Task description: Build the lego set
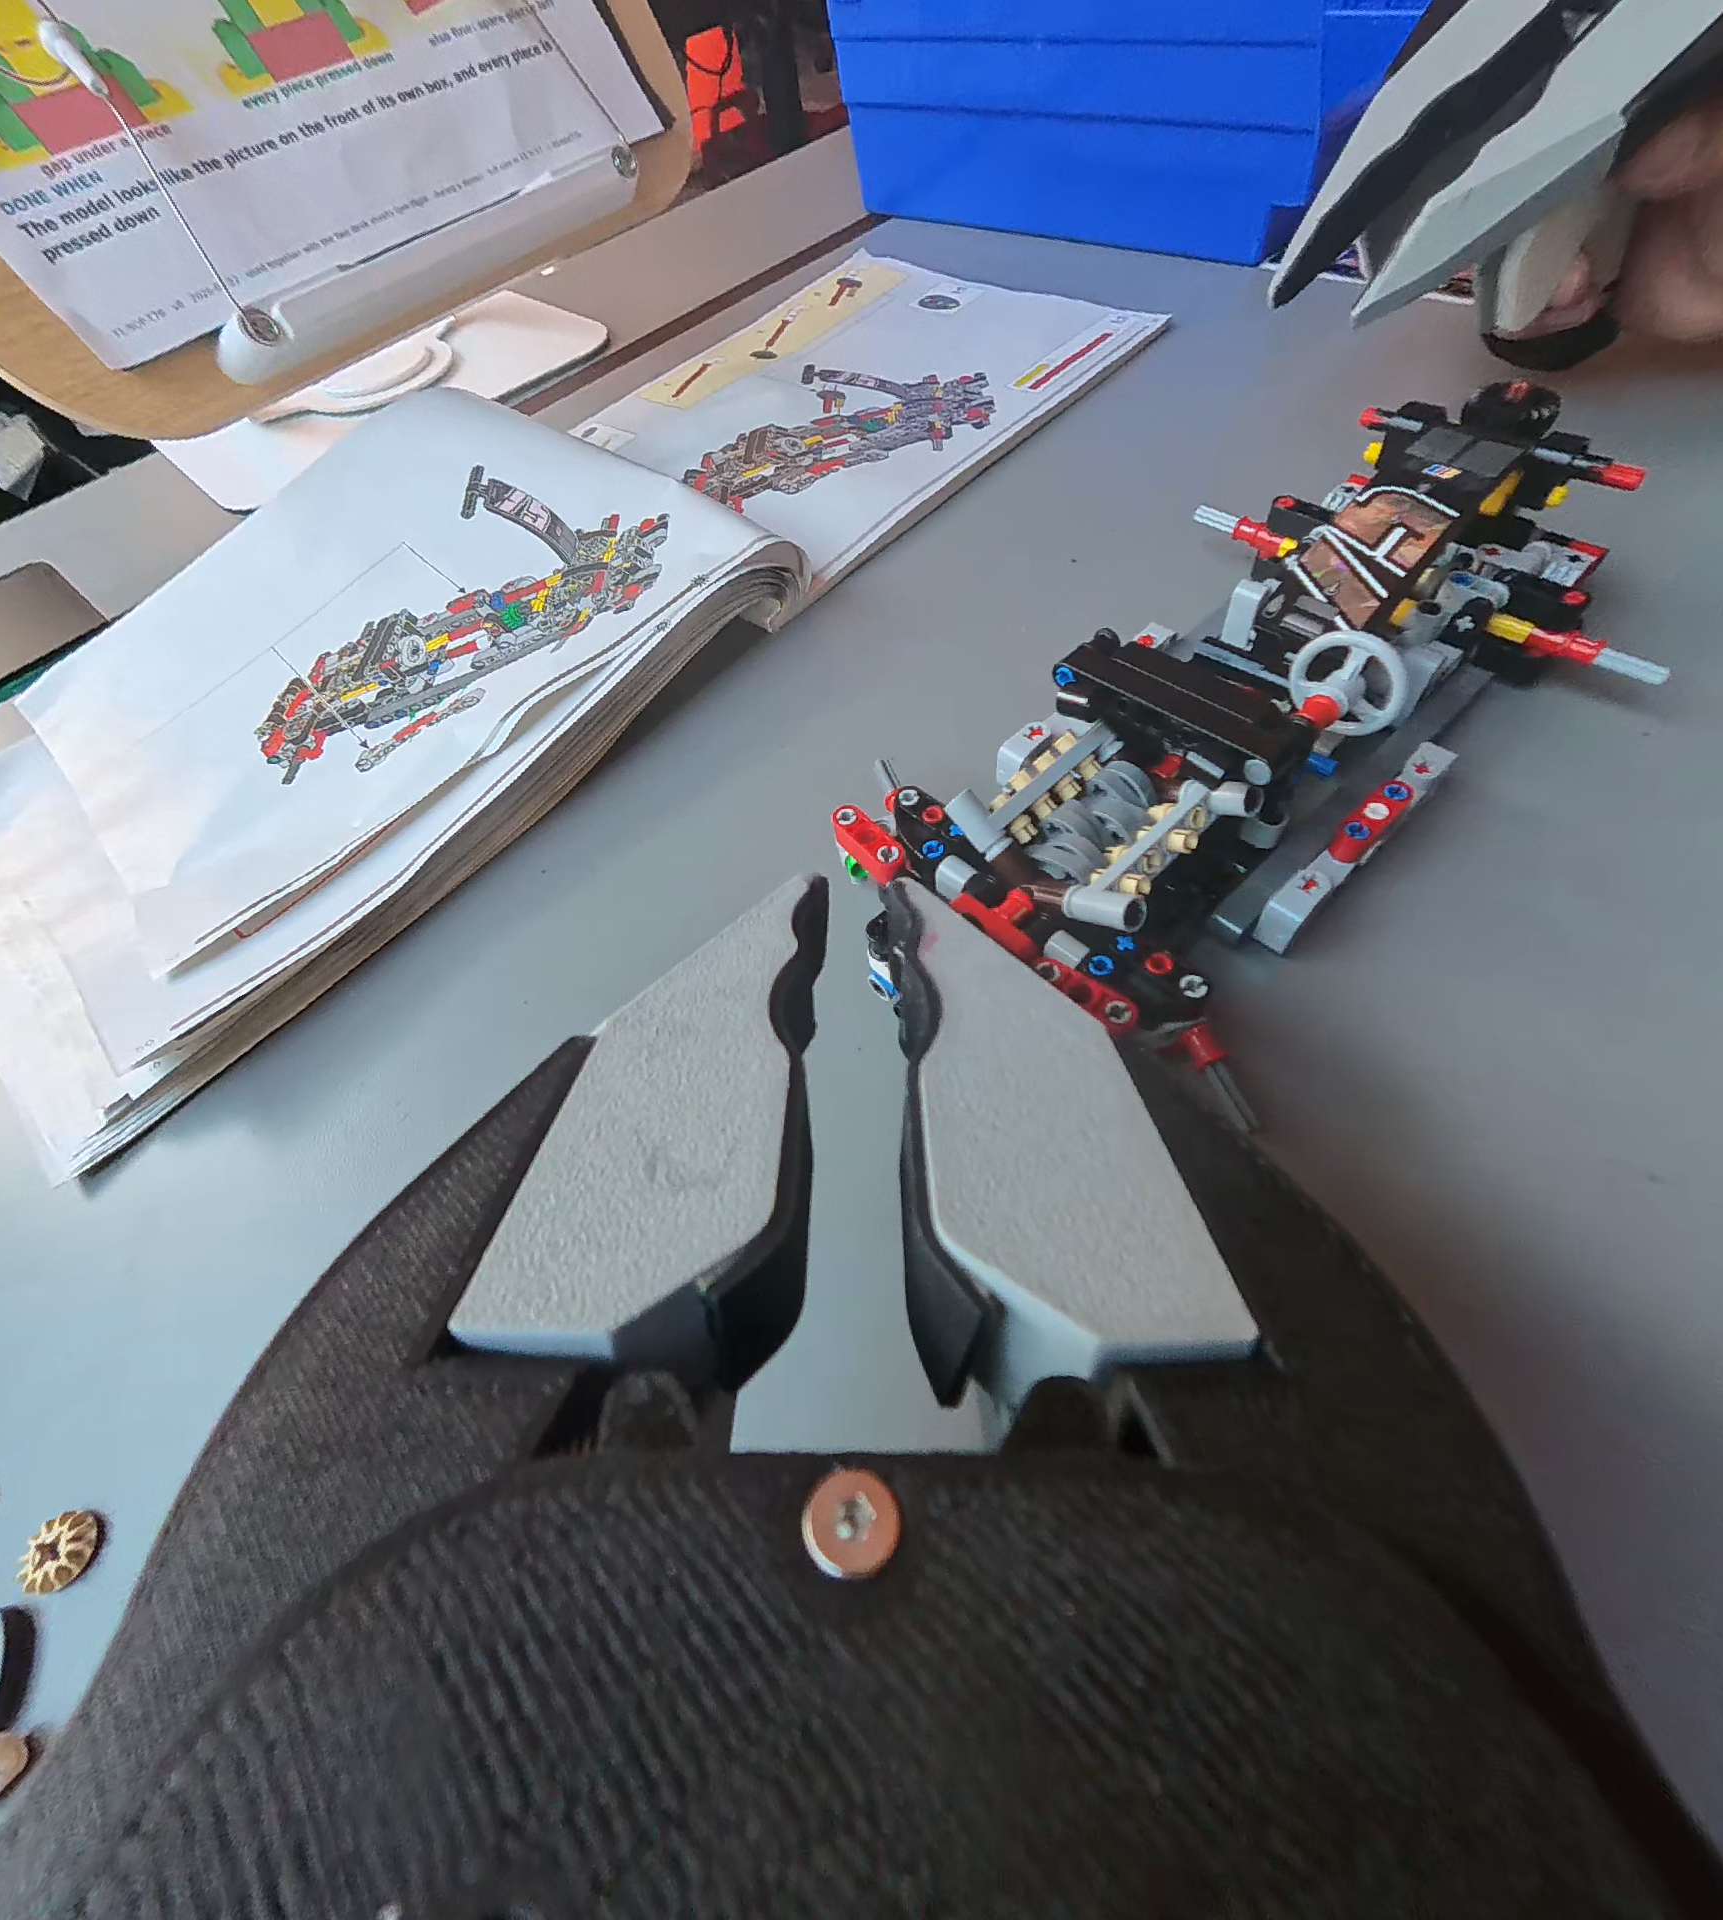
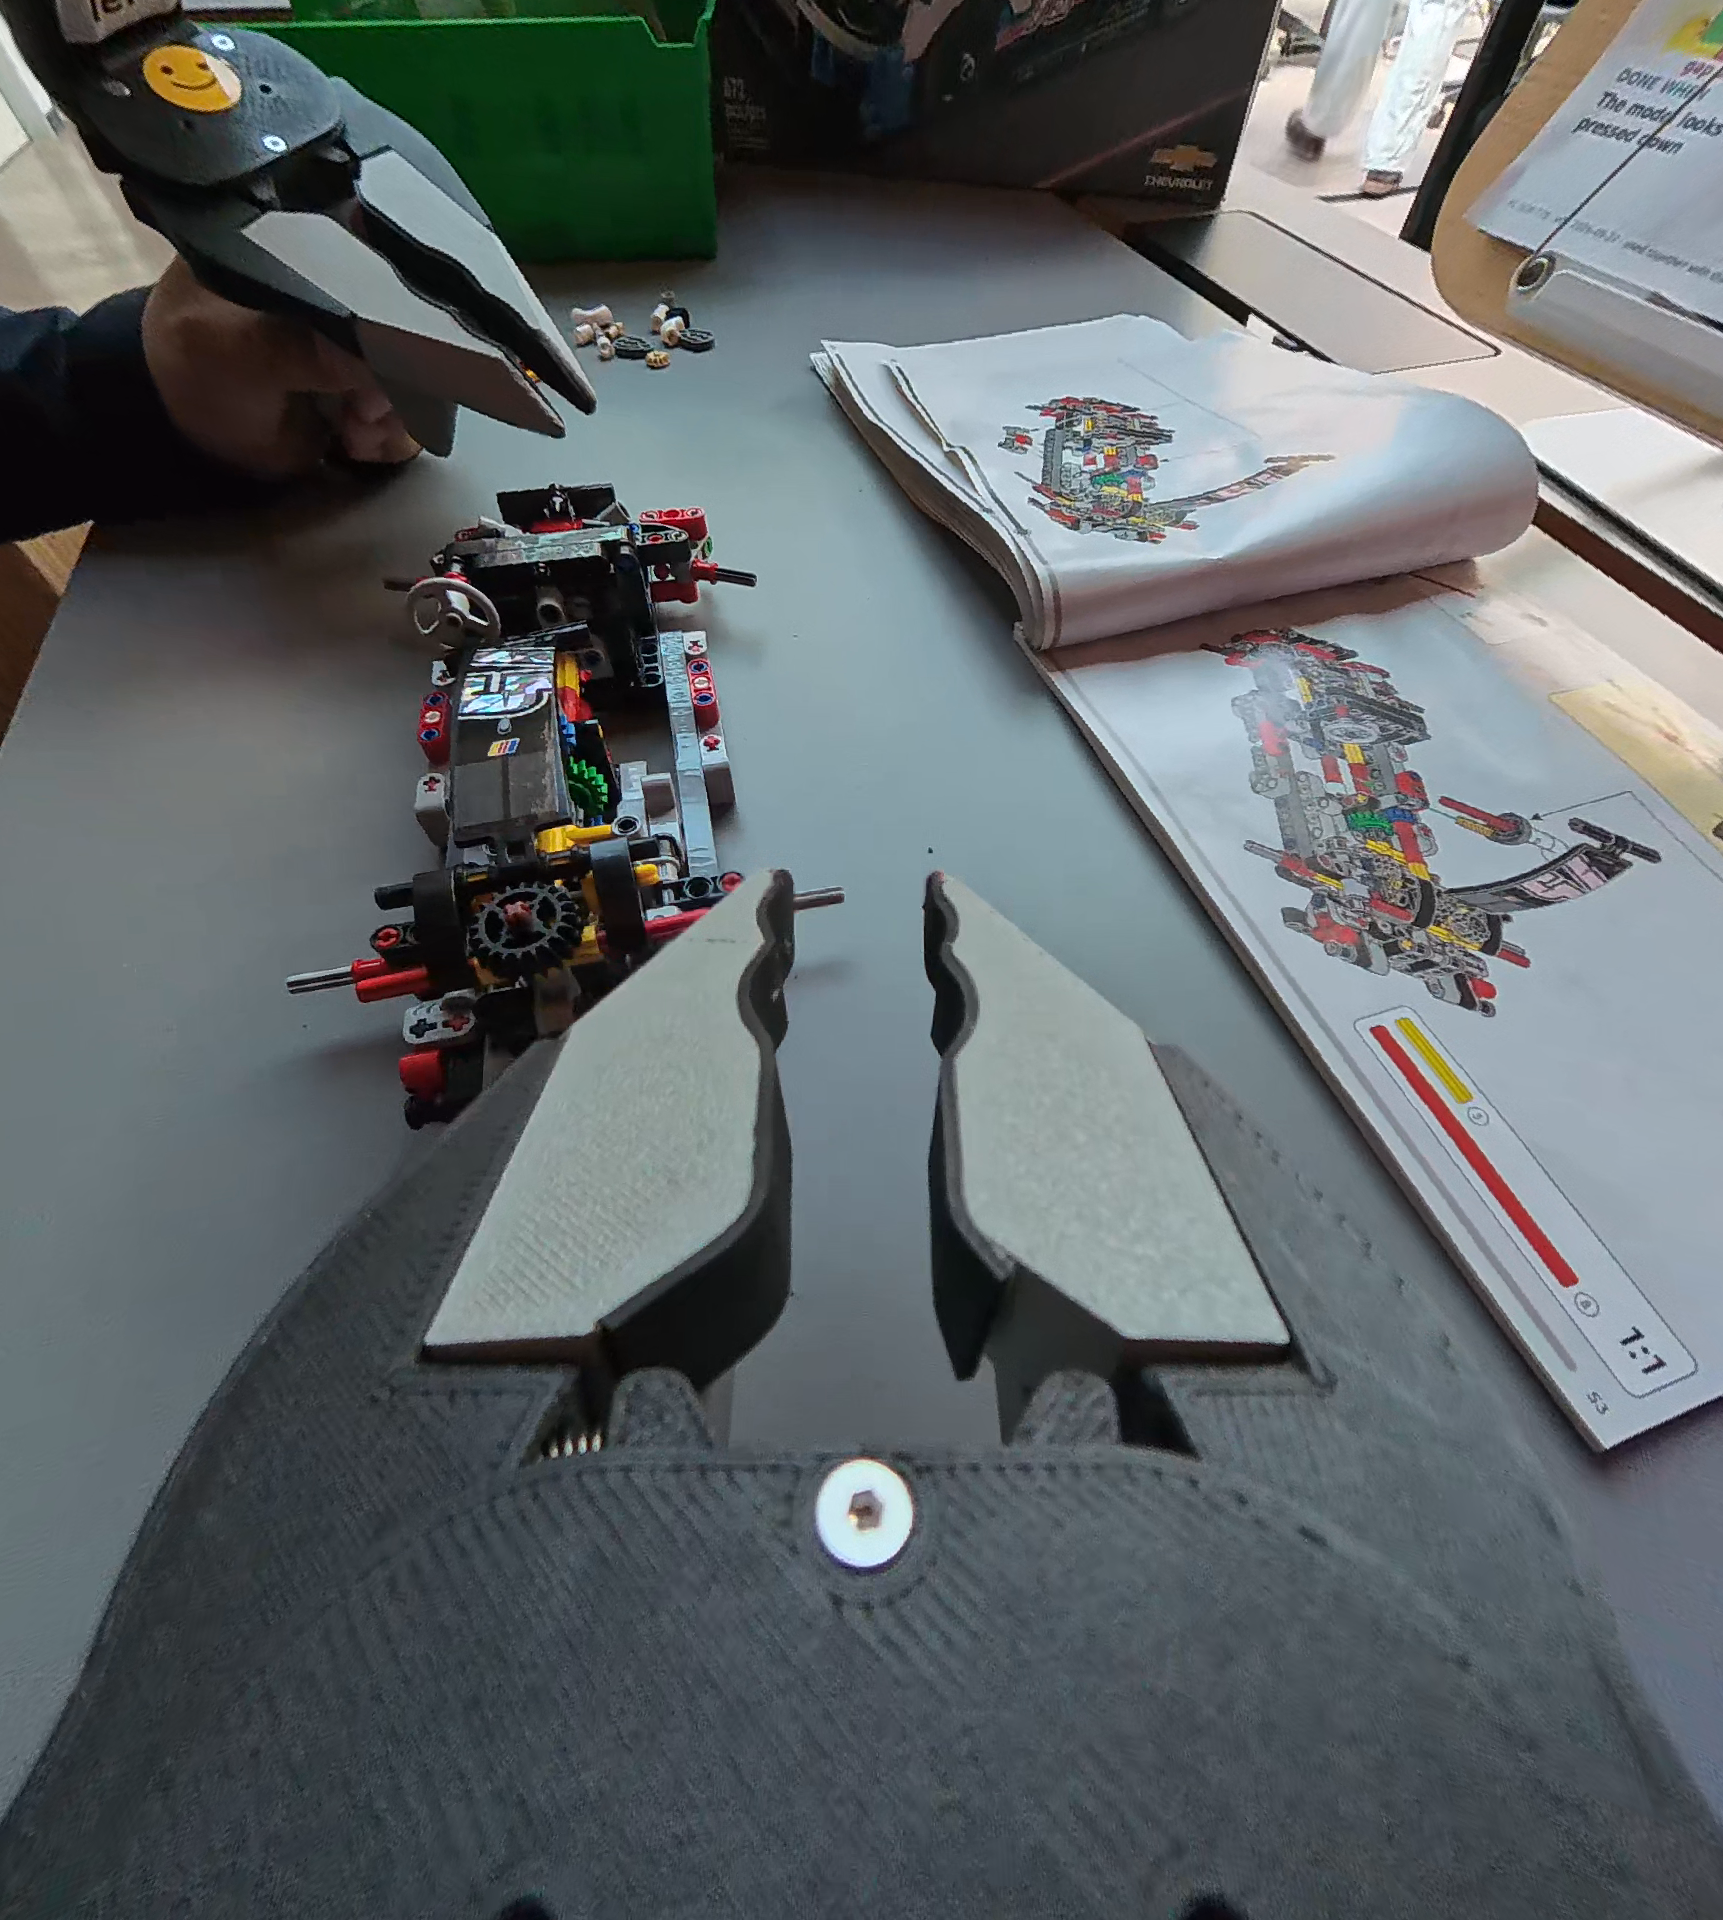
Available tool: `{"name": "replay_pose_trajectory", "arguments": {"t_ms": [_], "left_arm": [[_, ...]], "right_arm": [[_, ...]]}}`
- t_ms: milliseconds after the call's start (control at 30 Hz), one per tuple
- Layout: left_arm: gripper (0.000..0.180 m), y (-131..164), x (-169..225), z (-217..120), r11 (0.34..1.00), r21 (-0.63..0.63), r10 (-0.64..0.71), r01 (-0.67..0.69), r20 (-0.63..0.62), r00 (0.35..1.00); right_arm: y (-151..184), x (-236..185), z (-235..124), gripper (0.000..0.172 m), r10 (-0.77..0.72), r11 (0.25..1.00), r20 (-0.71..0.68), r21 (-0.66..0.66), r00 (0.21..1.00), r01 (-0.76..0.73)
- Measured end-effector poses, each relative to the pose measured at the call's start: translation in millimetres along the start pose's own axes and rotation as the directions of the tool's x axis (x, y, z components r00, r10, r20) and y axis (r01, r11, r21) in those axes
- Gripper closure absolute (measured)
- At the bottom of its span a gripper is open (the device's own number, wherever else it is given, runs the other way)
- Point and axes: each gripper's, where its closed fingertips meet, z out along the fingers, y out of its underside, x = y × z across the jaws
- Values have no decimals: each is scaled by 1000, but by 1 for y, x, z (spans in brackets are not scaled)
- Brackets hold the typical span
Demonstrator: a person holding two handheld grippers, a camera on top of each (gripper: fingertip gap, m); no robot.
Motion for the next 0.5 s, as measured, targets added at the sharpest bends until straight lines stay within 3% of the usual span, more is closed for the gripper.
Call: {"name": "replay_pose_trajectory", "arguments": {"t_ms": [33,267,500], "left_arm": [[173,0,0,0,1000,4,1,-1,2,1000],[173,-3,-11,-3,999,29,-17,16,51,999],[173,-10,-20,-11,994,97,-54,46,79,995]], "right_arm": [[1,1,1,149,-4,1000,-6,-8,1000,4],[1,20,0,150,-50,999,-122,-9,991,49],[-23,45,-11,151,-49,987,-256,134,965,86]]}}
